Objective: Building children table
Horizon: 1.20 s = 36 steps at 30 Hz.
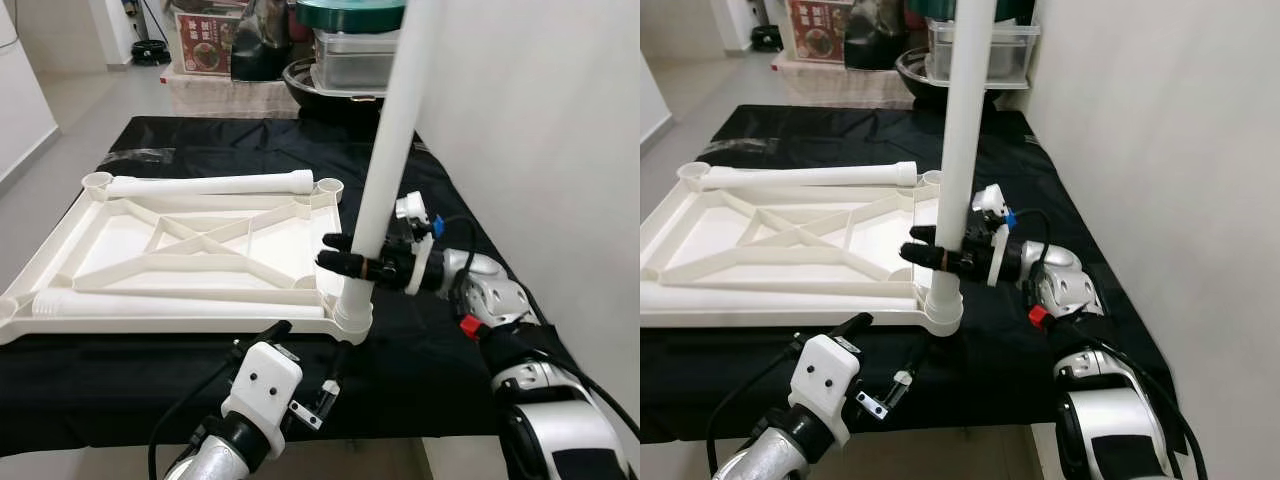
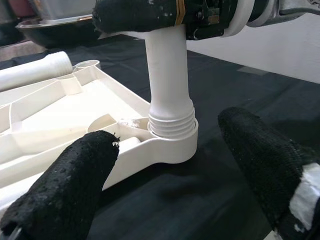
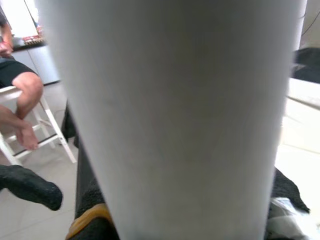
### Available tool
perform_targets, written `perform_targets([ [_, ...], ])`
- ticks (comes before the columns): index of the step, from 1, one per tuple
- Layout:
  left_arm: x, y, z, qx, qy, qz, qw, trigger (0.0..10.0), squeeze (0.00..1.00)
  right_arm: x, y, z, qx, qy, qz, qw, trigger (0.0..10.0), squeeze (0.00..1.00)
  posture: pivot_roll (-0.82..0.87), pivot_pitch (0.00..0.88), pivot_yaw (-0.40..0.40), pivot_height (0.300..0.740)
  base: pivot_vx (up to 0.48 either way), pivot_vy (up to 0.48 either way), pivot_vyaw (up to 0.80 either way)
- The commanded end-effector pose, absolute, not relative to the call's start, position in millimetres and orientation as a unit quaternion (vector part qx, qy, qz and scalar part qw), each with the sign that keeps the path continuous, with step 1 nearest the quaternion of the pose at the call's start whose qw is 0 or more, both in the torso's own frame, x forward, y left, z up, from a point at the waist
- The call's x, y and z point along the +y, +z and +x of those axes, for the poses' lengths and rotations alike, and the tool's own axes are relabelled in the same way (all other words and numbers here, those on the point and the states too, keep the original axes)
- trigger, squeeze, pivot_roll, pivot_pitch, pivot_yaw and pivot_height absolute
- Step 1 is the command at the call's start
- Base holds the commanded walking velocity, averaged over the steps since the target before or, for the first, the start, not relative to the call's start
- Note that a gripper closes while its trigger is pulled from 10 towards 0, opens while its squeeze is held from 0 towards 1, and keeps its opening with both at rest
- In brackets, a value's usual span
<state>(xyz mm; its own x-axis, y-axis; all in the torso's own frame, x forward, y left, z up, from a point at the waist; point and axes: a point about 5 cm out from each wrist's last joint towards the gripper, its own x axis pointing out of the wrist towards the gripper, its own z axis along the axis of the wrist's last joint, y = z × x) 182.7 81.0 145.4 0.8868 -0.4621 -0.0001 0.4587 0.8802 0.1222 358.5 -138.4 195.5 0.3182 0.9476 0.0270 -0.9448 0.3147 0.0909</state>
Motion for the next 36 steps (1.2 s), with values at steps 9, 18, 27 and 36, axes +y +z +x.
perform_targets([
  [9,80,143,183,-0.012,-0.24,0.066,0.969,10.0,0.0,-186,165,385,0.031,0.114,0.04,0.992,0.0,0.0,0.14,0.057,-0.072,0.74,0.0,0.0,0.0],
  [18,80,143,182,-0.012,-0.242,0.067,0.968,10.0,0.0,-216,150,358,0.045,-0.209,0.044,0.976,0.0,0.0,0.15,0.052,-0.07,0.74,0.0,0.0,0.0],
  [27,80,142,182,-0.011,-0.244,0.068,0.967,10.0,0.0,-176,178,373,-0.059,-0.087,0.085,0.991,10.0,1.0,0.15,0.039,-0.069,0.74,0.0,0.0,0.0],
  [36,79,142,182,-0.011,-0.244,0.066,0.967,10.0,0.0,-176,179,368,-0.035,0.197,0.156,0.967,10.0,0.0,0.14,0.031,-0.071,0.74,0.0,0.0,0.0],
])
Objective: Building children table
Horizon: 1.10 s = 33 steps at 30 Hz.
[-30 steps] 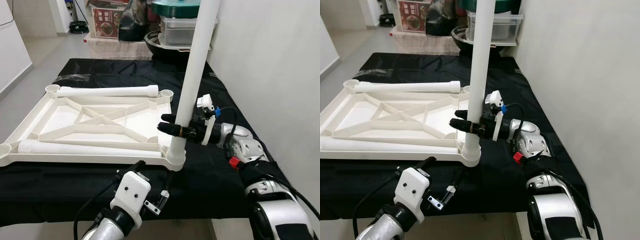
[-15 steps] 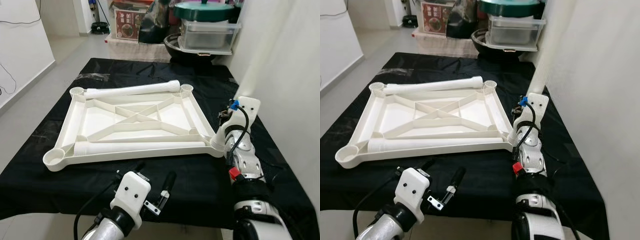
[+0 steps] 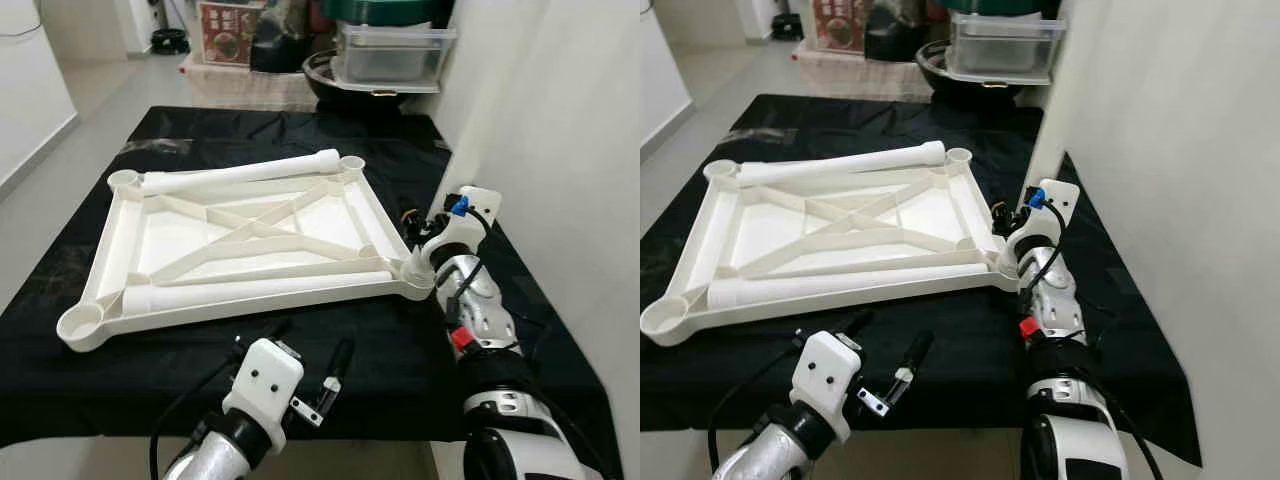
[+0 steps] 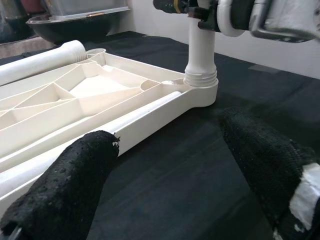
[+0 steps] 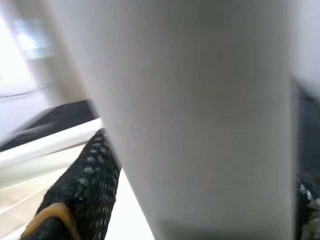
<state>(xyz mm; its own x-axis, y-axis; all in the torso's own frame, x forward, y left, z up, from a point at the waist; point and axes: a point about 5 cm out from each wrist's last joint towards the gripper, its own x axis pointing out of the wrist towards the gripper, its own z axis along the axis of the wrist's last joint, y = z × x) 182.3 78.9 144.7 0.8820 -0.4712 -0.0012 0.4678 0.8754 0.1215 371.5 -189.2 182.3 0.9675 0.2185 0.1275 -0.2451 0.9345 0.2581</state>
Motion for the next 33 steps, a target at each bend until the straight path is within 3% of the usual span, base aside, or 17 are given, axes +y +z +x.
perform_targets([
  [1,79,141,182,-0.011,-0.245,0.066,0.967,10.0,0.0,-174,178,364,-0.025,0.256,0.161,0.953,10.0,0.0,0.14,0.031,-0.071,0.74,0.0,0.0,0.0],
  [2,78,141,182,-0.011,-0.245,0.066,0.967,10.0,0.0,-169,175,354,0.003,0.363,0.154,0.919,10.0,0.0,0.15,0.026,-0.071,0.74,0.0,0.0,0.0],
  [3,78,141,182,-0.011,-0.245,0.066,0.967,10.0,0.0,-169,175,354,0.003,0.363,0.154,0.919,10.0,0.0,0.15,0.026,-0.071,0.74,0.0,0.0,0.0],
  [5,78,141,182,-0.011,-0.245,0.067,0.967,10.0,0.0,-166,170,340,0.043,0.484,0.13,0.864,10.0,0.0,0.15,0.024,-0.073,0.74,0.0,0.0,0.0],
  [8,78,141,182,-0.011,-0.245,0.067,0.967,10.0,0.0,-166,169,336,0.057,0.522,0.12,0.843,10.0,0.0,0.15,0.024,-0.07,0.74,0.0,0.0,0.0],
  [10,79,141,182,-0.012,-0.243,0.068,0.968,10.0,0.0,-164,173,333,0.064,0.585,0.09,0.804,10.0,0.0,0.16,0.02,-0.075,0.74,0.0,0.0,0.0],
  [15,79,141,182,-0.011,-0.242,0.069,0.968,10.0,0.0,-152,184,341,0.049,0.609,0.078,0.788,9.6,0.0,0.16,0.018,-0.077,0.74,0.0,0.0,0.0],
  [16,79,141,182,-0.011,-0.242,0.069,0.968,10.0,0.0,-142,189,350,0.033,0.589,0.081,0.803,0.0,0.0,0.16,0.019,-0.079,0.74,0.0,0.0,0.0],
  [26,79,141,182,-0.012,-0.242,0.07,0.968,10.0,0.0,-141,184,358,0.006,0.504,0.082,0.86,0.0,0.0,0.16,0.029,-0.078,0.74,0.0,0.0,0.0],
  [29,79,141,182,-0.011,-0.244,0.069,0.967,10.0,0.0,-153,179,369,-0.015,0.364,0.085,0.927,0.0,0.0,0.15,0.034,-0.073,0.74,0.0,0.0,0.0],
  [30,79,141,182,-0.011,-0.244,0.069,0.967,10.0,0.0,-153,179,369,-0.015,0.364,0.085,0.927,0.0,0.0,0.15,0.034,-0.073,0.74,0.0,0.0,0.0],
  [32,79,141,182,-0.011,-0.245,0.069,0.967,10.0,0.0,-167,173,379,-0.006,0.193,0.072,0.979,0.0,0.0,0.14,0.035,-0.073,0.74,0.0,0.0,0.0],
  [33,79,141,182,-0.011,-0.245,0.069,0.967,10.0,0.0,-167,173,379,-0.006,0.193,0.072,0.979,0.0,0.0,0.14,0.035,-0.073,0.74,0.0,0.0,0.0],
])
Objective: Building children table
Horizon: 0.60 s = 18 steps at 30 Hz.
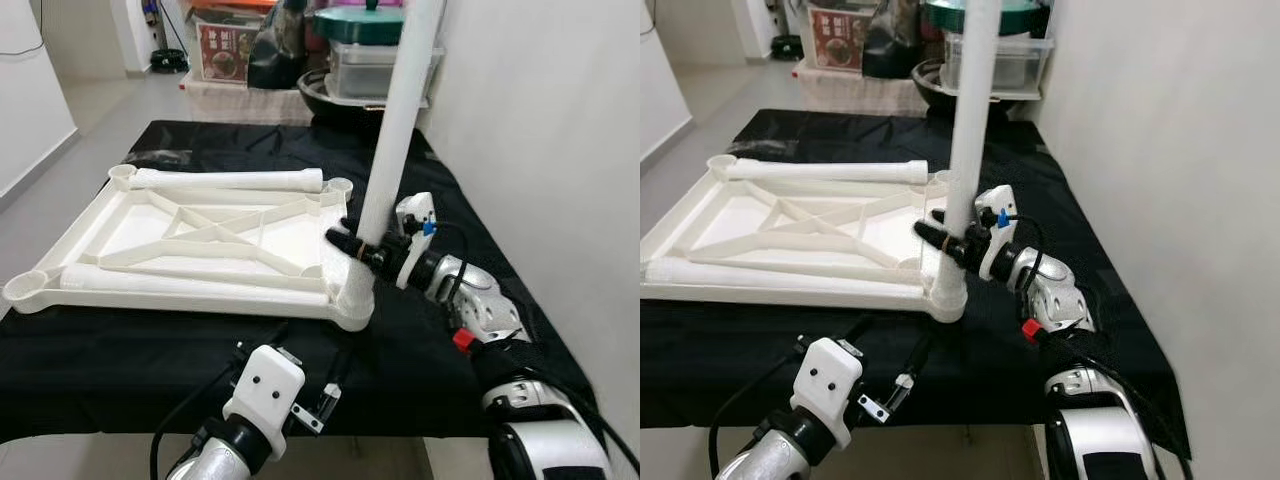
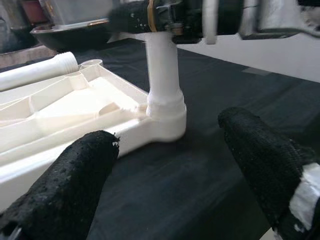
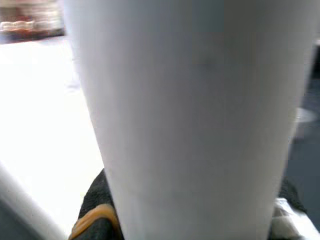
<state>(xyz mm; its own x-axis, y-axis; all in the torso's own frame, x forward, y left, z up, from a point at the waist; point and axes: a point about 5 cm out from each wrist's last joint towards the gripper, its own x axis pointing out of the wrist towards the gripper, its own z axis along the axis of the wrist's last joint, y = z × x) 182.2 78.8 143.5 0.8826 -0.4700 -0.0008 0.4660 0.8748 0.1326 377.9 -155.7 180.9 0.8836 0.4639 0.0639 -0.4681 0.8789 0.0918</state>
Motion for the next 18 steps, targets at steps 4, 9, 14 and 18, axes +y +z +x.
perform_targets([
  [4,79,141,183,-0.011,-0.246,0.069,0.967,10.0,0.0,-204,161,370,0.015,-0.108,0.052,0.993,0.0,0.0,0.15,0.039,-0.073,0.74,0.0,0.0,0.0],
  [9,79,141,183,-0.011,-0.246,0.07,0.967,10.0,0.0,-202,155,354,0.028,-0.191,0.069,0.979,0.0,0.0,0.15,0.04,-0.07,0.74,0.0,0.0,0.0],
  [14,79,141,183,-0.011,-0.245,0.071,0.967,10.0,0.0,-171,164,359,0.004,-0.137,0.097,0.986,10.0,0.0,0.15,0.041,-0.071,0.74,0.0,0.0,0.0],
  [18,79,141,183,-0.011,-0.245,0.071,0.967,10.0,0.0,-160,173,365,-0.03,-0.091,0.107,0.99,10.0,1.0,0.15,0.041,-0.071,0.74,0.0,0.0,0.0],
])
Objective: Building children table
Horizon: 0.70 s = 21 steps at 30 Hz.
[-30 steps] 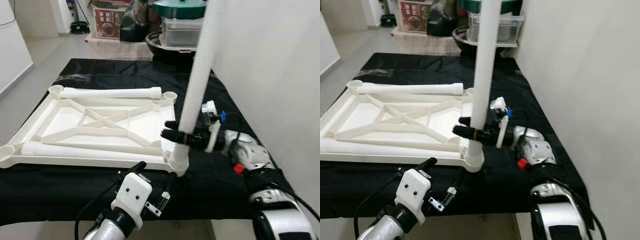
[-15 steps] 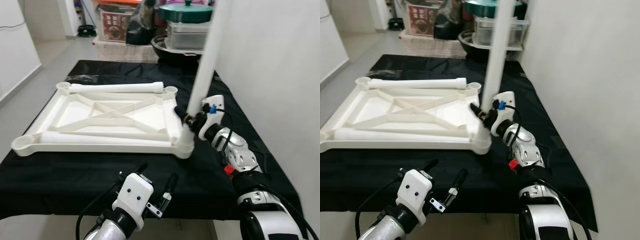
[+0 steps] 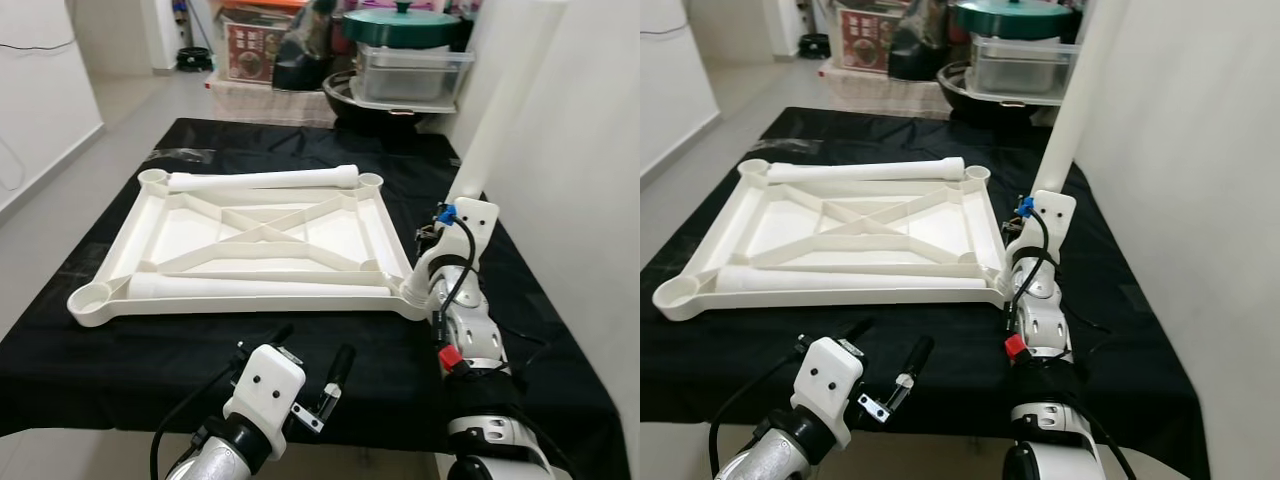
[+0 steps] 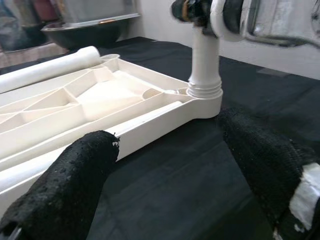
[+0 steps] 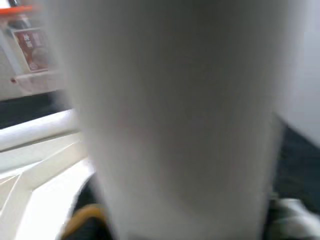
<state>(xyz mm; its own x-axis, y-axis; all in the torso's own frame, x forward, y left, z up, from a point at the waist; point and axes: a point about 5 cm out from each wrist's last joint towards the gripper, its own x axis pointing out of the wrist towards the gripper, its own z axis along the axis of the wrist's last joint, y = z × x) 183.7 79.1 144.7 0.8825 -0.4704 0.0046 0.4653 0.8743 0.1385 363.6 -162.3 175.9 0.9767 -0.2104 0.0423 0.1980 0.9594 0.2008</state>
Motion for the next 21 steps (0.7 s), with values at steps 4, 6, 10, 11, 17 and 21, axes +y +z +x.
perform_targets([
  [4,79,141,183,-0.012,-0.245,0.071,0.967,10.0,0.0,-153,184,372,-0.055,-0.01,0.119,0.991,10.0,0.0,0.14,0.042,-0.072,0.74,0.0,0.0,0.0],
  [6,79,141,184,-0.013,-0.244,0.071,0.967,10.0,0.0,-149,195,372,-0.055,0.175,0.15,0.971,10.0,0.0,0.14,0.043,-0.072,0.74,0.0,0.0,0.0],
  [10,79,141,184,-0.013,-0.244,0.071,0.967,10.0,0.0,-153,200,370,-0.051,0.271,0.136,0.951,10.0,0.0,0.15,0.043,-0.073,0.74,0.0,0.0,0.0],
  [11,79,141,184,-0.013,-0.244,0.071,0.967,10.0,0.0,-153,200,370,-0.051,0.271,0.136,0.951,10.0,0.0,0.15,0.043,-0.073,0.74,0.0,0.0,0.0],
  [17,79,141,185,-0.014,-0.243,0.072,0.967,10.0,0.0,-160,204,361,0.001,0.478,0.121,0.87,10.0,0.0,0.15,0.042,-0.078,0.74,0.0,0.0,0.0],
  [21,79,142,185,-0.015,-0.242,0.072,0.967,10.0,0.0,-151,201,351,0.027,0.587,0.074,0.805,10.0,0.0,0.15,0.043,-0.079,0.74,0.0,0.0,0.0],
])
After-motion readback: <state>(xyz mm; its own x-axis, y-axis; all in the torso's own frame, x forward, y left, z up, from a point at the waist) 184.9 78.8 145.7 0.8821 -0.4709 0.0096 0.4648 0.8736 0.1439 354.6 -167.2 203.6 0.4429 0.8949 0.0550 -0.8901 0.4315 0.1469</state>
